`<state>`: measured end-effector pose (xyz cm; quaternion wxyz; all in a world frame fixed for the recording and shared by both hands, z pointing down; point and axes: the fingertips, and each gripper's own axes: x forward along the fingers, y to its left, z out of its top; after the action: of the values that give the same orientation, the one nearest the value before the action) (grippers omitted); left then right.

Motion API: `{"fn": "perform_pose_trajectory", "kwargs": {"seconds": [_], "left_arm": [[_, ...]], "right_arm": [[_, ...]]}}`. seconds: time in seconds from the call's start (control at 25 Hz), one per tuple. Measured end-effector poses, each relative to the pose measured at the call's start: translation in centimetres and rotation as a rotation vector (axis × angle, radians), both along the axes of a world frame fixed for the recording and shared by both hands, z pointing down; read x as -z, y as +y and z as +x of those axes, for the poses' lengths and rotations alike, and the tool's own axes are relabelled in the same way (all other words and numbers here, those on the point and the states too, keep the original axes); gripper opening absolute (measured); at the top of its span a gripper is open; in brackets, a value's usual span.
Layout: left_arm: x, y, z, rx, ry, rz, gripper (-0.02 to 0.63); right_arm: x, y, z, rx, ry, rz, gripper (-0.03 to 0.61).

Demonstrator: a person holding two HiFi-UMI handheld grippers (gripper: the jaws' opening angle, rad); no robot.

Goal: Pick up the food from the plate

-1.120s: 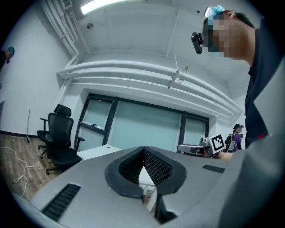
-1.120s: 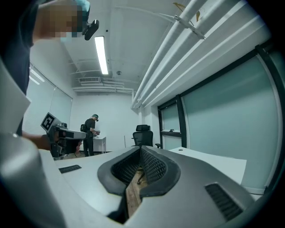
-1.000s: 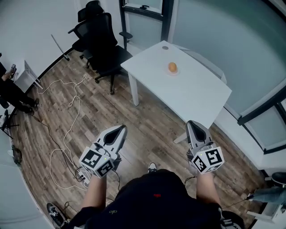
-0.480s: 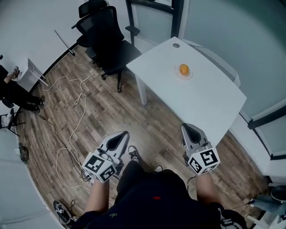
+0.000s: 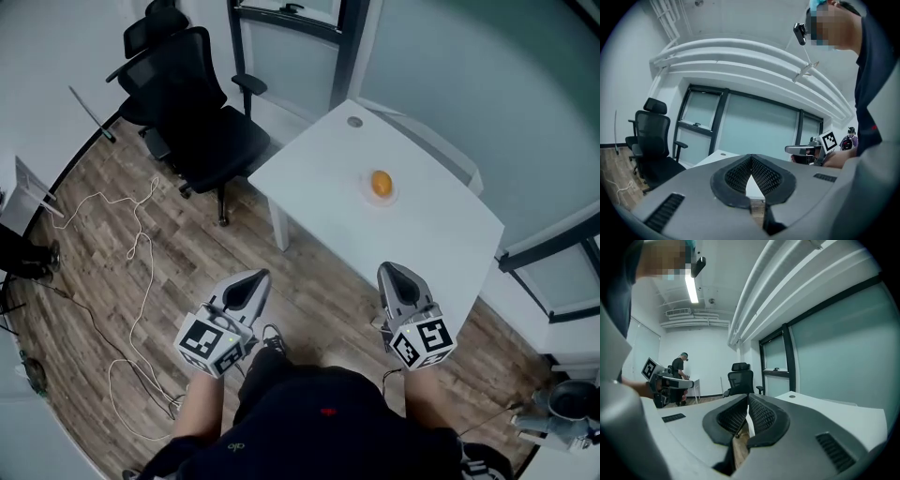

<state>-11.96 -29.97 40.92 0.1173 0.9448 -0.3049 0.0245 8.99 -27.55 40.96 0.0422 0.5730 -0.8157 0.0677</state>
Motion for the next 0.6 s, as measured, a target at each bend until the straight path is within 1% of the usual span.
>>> {"fn": "perform_pose_trajectory", "kwargs": {"seconds": [0.12, 0.28, 0.44, 0.6], "left_arm": [[0.5, -5.0, -1.4, -0.061, -0.011, 0.014, 0.02], [0.8, -10.5, -2.0, -0.14, -0.011, 0.023, 0.02], [0.6, -14.2, -0.8, -0.22, -0.001, 0.027, 0.02], [0.1, -16.9, 1.4, -0.262, -0.003, 0.009, 0.02]], "right_arm": [[0.3, -4.2, -1.5, -0.074, 0.018, -0.011, 0.025], [0.2, -8.1, -2.1, -0.176, 0.023, -0.028, 0.025], [0.0, -10.3, -1.2, -0.251, 0.047, -0.044, 0.025], [-0.8, -11.6, 1.4, -0.312, 0.063, -0.069, 0.025]]}}
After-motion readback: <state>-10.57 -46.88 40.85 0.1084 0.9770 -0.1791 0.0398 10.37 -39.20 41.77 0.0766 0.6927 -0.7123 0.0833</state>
